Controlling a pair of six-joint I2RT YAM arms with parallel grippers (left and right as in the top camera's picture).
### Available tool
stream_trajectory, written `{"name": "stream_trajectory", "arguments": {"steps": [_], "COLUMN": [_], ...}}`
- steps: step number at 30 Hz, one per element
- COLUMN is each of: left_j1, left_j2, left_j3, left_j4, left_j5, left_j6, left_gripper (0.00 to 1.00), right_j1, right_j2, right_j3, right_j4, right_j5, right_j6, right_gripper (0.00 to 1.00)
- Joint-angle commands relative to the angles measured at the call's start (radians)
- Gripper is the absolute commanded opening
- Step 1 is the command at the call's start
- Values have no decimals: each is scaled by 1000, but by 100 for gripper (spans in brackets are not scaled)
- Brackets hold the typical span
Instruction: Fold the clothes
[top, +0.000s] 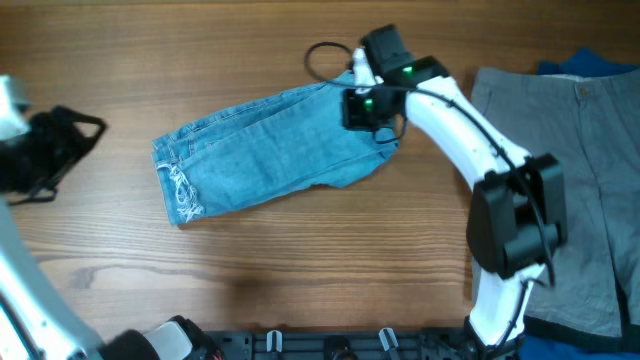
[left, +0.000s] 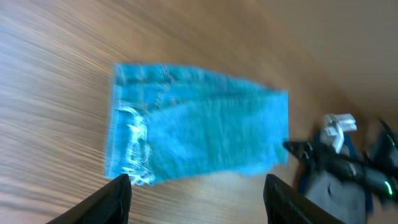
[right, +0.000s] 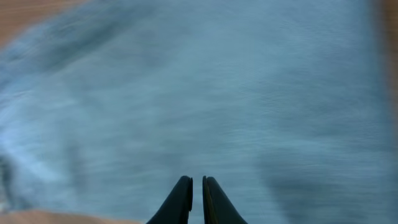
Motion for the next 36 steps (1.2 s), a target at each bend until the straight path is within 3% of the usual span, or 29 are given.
{"name": "stream_trajectory", "arguments": {"steps": [1,3,7,8,11,15,19,21,23,28,32,36], "left_j1": [-152,-242,-395,-432,-472,-460,-458,-454,-452,-452,-424,-337], "left_j2": [97,167,328,385,511,582,592,584,565,500,452,456], "left_j3": [-34,-50,-105,-132,-281,-433,-444,-404,-329,-80,-52,-94], "left_j4": [-2,3,51,73,219,457,521,474,379,89,51,55], "left_j5": [61,57,3,-19,-85,-98,-97,-96,-76,-65,-134,-190], "left_j6": [126,143,151,150,139,96,84,65,67,97,88,39], "left_gripper": [66,60,30,17,9,14,18,18,31,38,57,66], "right_j1": [-52,-65,-68,-80,-102,-30,87,157,221,273,272,260], "right_j2": [161,237,285,261,55,-118,-102,-48,35,266,299,298], "right_j3": [1,1,2,4,5,5,-13,-36,-57,-62,-61,-61], "right_j4": [-75,-131,-169,-179,-194,-149,-94,-56,-6,41,44,45], "right_j5": [-3,-38,-44,-43,-113,-202,-194,-194,-195,-373,-385,-385], "right_j6": [-31,-49,-60,-63,-250,-229,-143,-48,34,156,177,177], "right_gripper": [6,6,4,4,4,4,5,5,5,4,4,4]}}
